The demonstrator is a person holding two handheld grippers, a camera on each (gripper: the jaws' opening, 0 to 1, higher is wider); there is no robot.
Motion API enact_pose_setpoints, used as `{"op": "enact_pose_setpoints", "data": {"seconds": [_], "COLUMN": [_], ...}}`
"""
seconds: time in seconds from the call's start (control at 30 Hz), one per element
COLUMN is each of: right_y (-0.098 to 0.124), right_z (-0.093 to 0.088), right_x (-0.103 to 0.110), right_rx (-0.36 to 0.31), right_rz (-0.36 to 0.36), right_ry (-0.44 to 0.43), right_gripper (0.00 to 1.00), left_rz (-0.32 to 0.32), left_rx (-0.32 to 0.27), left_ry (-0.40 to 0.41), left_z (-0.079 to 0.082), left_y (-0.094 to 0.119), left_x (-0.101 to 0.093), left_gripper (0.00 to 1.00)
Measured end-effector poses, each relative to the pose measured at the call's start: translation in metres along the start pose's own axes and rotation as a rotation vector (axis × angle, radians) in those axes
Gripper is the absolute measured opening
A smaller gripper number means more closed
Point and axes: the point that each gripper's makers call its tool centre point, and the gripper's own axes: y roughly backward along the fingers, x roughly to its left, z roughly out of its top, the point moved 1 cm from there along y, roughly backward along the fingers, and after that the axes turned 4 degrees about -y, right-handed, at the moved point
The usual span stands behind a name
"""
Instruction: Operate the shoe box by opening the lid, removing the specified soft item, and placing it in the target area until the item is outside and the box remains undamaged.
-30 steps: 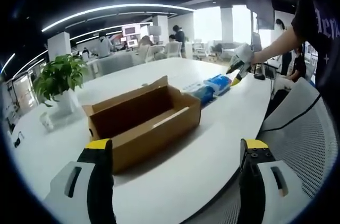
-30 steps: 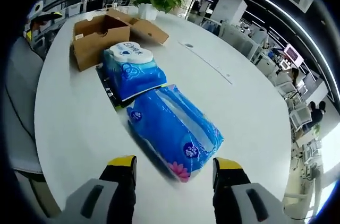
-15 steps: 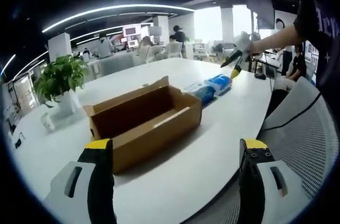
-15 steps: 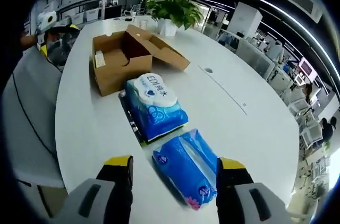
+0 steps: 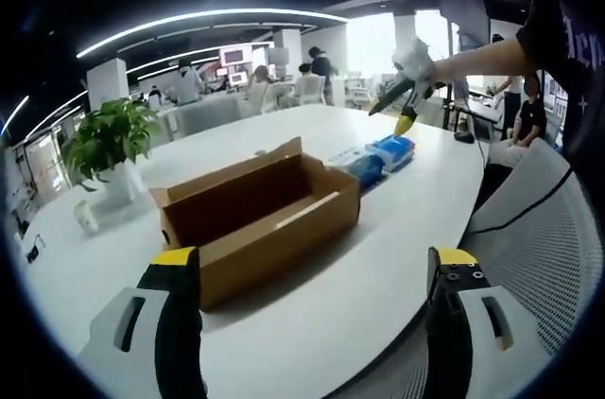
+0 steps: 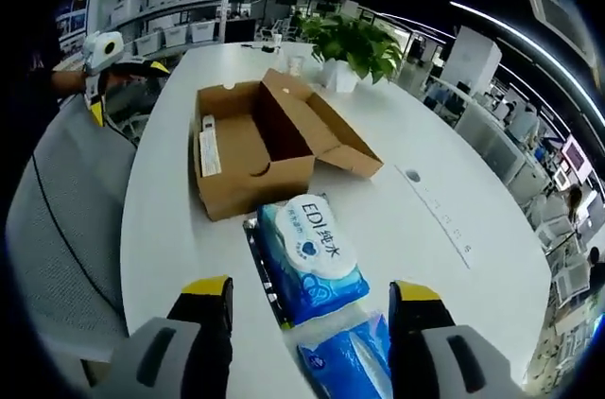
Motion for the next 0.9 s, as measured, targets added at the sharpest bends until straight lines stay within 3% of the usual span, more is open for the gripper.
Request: {"op": "enact_pose_setpoints", "data": {"seconds": [0.4,0.9], "right_y": [-0.018,-0.036], "right_z": [0.036,0.063], "right_x": [0.013,0.031], "right_rx": [-0.005,-0.006], "right_rz": [0.079,0.147], "right_ry": [0.083,0.156], "right_gripper": [0.66,0.65], "left_rz": [-0.002,0.001], "left_rx": [-0.008,-0.02], "left_ry": [0.003,0.007], "left_z": [0.002,0.003], "left_y": [0.001,0.001], "left_x": [-0.001,0.0], "left_gripper": [0.99,0.99]}}
